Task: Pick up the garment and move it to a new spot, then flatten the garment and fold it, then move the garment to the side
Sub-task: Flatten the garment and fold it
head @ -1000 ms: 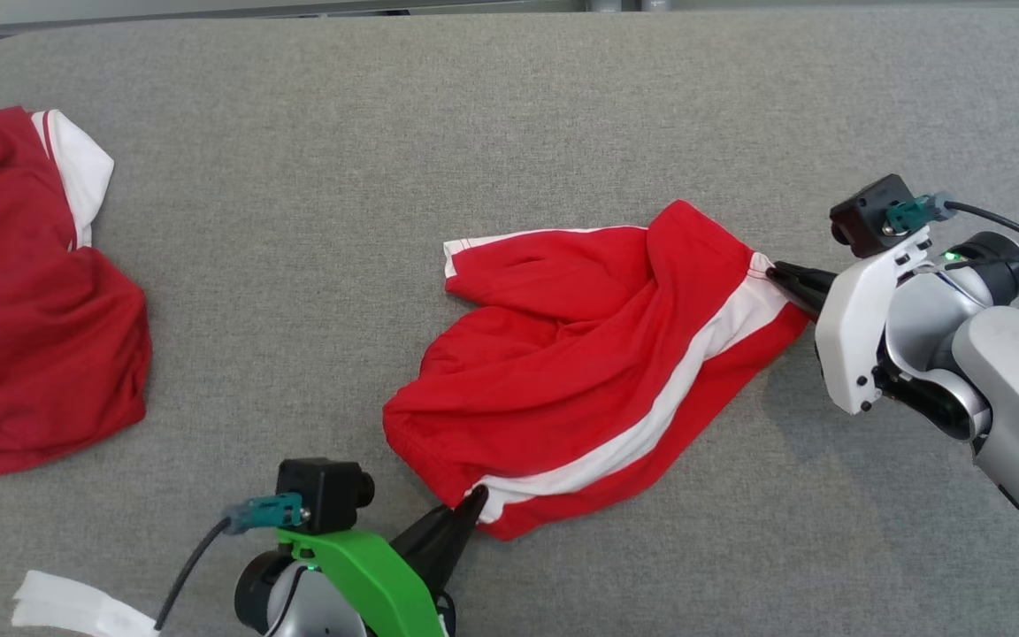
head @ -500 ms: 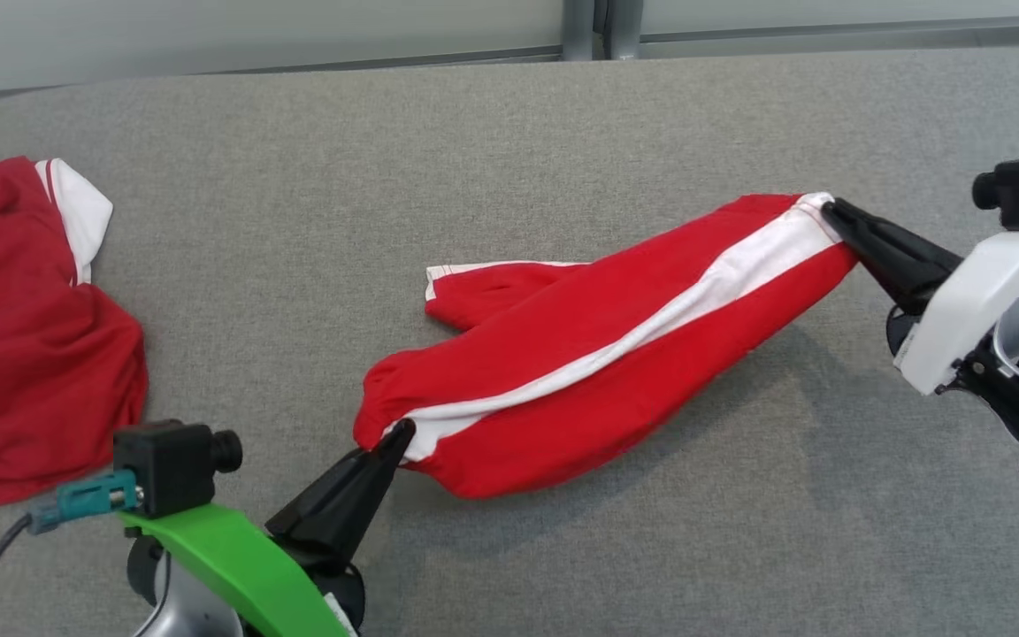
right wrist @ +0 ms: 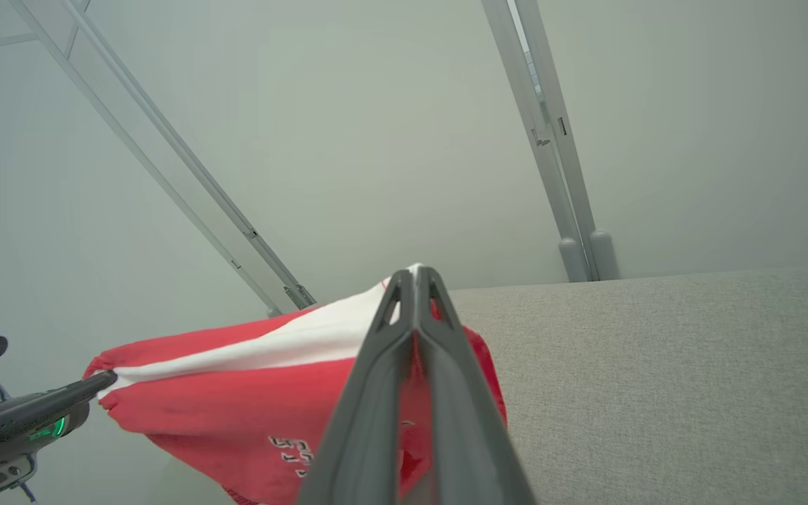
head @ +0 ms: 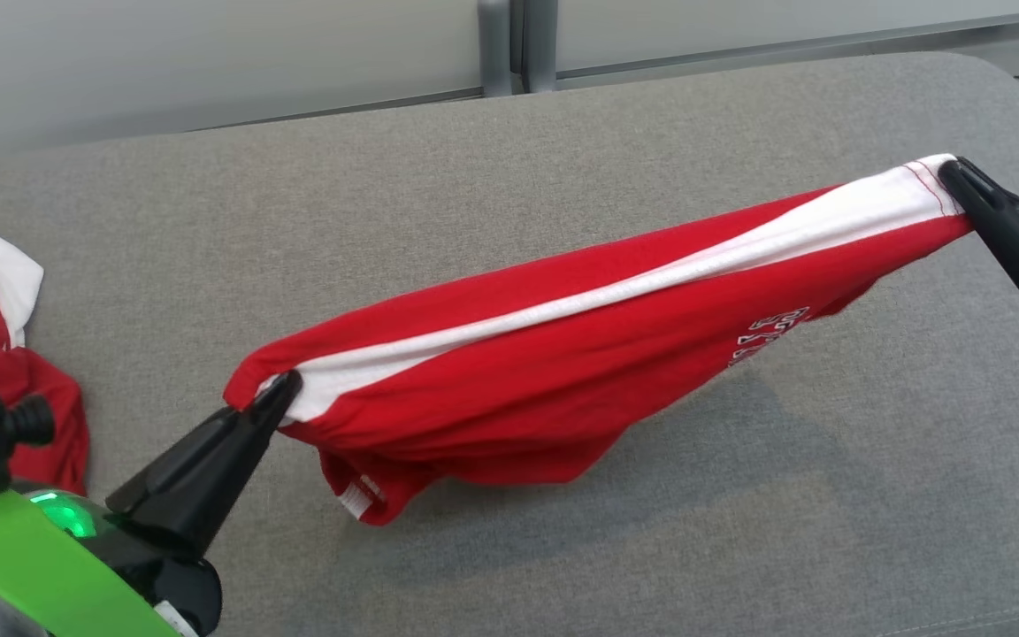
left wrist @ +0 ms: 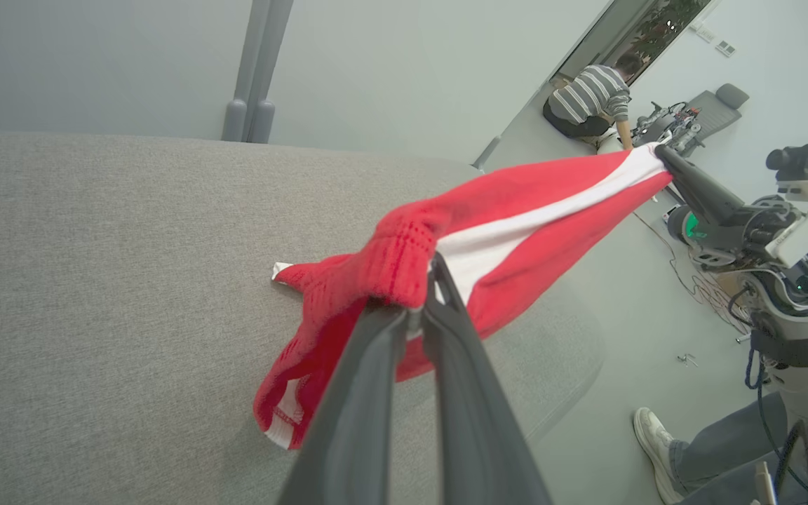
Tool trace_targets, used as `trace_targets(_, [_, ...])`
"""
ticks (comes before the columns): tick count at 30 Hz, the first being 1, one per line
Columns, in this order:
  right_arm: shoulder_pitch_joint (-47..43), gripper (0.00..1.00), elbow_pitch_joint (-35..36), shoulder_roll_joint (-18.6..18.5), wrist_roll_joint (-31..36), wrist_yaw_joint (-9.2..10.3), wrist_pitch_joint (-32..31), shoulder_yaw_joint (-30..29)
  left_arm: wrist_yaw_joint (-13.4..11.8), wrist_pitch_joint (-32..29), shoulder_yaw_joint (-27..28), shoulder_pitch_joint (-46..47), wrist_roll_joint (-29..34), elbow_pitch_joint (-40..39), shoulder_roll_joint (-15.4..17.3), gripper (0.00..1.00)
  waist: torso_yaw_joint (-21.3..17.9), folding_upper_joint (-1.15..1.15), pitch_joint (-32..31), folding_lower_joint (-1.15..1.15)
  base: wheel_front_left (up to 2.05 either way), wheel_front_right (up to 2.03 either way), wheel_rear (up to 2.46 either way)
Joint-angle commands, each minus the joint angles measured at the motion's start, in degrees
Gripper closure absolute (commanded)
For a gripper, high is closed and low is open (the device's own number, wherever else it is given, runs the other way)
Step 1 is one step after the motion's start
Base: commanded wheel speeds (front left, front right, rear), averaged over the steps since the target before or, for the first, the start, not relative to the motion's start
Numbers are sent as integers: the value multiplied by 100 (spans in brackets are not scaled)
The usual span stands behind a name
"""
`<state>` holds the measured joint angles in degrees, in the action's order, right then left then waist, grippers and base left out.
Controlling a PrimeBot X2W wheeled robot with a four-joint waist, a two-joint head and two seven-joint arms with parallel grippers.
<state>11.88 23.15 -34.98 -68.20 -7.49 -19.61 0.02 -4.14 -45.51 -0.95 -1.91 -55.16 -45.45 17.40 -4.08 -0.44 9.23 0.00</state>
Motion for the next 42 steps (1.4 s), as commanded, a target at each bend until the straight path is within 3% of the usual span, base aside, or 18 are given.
trace_targets(1, [-37, 100, 156, 62, -132, -1, -125, -128, -73, -162, 144, 252, -124, -110, 171, 100, -176, 44, 218, 0, 0, 0, 0])
trace_targets(5, [488, 100, 189, 282, -42, -1, -271, -300, -178, -523, 418, 1089, -100, 134, 595, 100, -178, 44, 637, 0, 0, 0, 0])
trace_targets(9, [1564, 100, -343, 733, 128, 4, -432, -275, -217, -829, 286, 2555, 88, 896, 937, 100, -116, 44, 1198, 0, 0, 0, 0])
trace_targets(10, [1564, 100, -343, 733, 128, 4, -432, -275, -217, -829, 286, 2555, 88, 896, 937, 100, -116, 44, 1198, 0, 0, 0, 0])
trace_targets(15, [3599, 100, -1634, 1467, 959, 3, -713, -100, -178, -937, -424, 4843, 862, 2390, 1029, 100, 15, 44, 2038, 0, 0, 0, 0])
trace_targets(20, [5765, 100, -3133, 2158, 2636, 4, -297, -152, 94, -211, -1092, 7100, 1974, 4169, 730, 100, 99, 44, 2730, 0, 0, 0, 0])
trace_targets(23, [6754, 100, -3893, 2465, 3731, 4, 425, -164, 255, 663, -1345, 8079, 2558, 5180, 476, 100, 124, 44, 2937, 0, 0, 0, 0])
trace_targets(27, [7690, 100, -4761, 2778, 4541, 4, 1260, -248, 595, 2094, -1564, 8964, 3071, 6284, 262, 100, 127, 44, 3062, 0, 0, 0, 0])
trace_targets(31, [8015, 100, -5399, 2947, 4804, 4, 1773, -190, 767, 3245, -1687, 9214, 3322, 7196, 133, 100, 91, 44, 3306, 0, 0, 0, 0])
trace_targets(36, [7443, 100, -5846, 2886, 4574, 3, 2254, 200, 1007, 4258, -1827, 8681, 3218, 8053, 98, 100, 59, 44, 3366, 0, 0, 0, 0])
trace_targets(42, [6181, 100, -5468, 2513, 3746, 5, 2603, 737, 1122, 4887, -1840, 7539, 2763, 8448, 171, 100, 41, 44, 3212, 0, 0, 0, 0])
